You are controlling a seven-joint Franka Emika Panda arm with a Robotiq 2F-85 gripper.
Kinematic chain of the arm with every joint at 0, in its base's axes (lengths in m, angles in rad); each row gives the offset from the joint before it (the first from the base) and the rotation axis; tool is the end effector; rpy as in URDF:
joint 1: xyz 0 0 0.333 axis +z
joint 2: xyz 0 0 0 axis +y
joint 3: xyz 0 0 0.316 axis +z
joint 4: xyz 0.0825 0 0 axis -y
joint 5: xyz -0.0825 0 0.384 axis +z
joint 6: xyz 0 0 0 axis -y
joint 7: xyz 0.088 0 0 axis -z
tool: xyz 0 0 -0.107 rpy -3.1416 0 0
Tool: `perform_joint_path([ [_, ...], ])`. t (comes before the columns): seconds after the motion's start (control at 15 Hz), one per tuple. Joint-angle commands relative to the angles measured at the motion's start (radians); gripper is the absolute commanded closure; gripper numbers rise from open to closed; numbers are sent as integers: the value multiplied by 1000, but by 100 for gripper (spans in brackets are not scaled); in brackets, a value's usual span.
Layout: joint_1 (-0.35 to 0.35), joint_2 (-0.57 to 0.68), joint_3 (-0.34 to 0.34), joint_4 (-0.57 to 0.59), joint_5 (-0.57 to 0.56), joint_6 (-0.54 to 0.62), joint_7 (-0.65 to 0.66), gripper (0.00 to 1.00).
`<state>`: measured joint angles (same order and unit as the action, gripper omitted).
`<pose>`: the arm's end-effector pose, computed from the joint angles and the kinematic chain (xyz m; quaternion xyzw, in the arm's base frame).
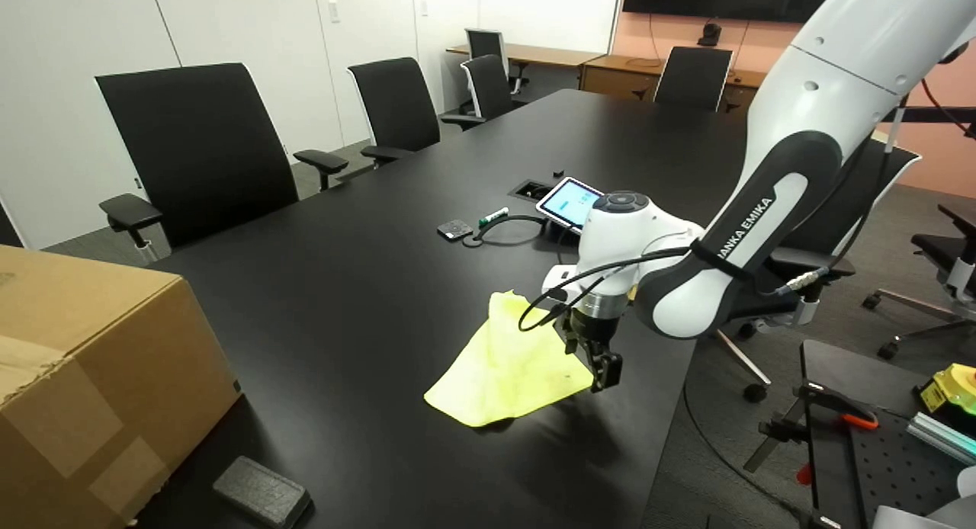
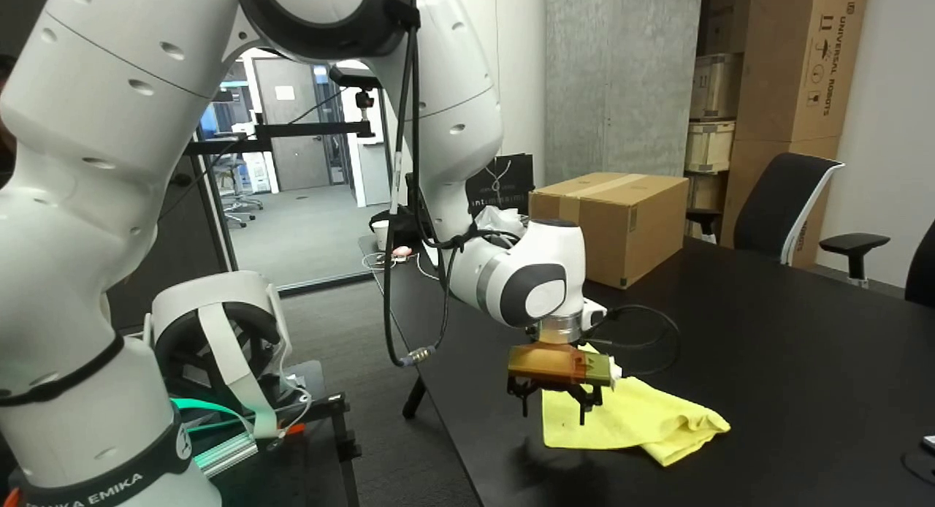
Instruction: Fold the towel in half
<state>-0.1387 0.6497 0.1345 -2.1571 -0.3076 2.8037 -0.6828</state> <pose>0.5483 0.0166 0.0955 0.8912 0.4534 0.0023 0.0123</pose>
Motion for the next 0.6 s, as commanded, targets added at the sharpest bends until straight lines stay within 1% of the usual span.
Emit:
perform_joint_path([
  [0.0,-88,22,72,19,1,27,-200,0],
  [0.27,-125,42,94,23,24,-1,-343,0],
  [0.53,-112,72,70,31,28,-11,-397,0],
])
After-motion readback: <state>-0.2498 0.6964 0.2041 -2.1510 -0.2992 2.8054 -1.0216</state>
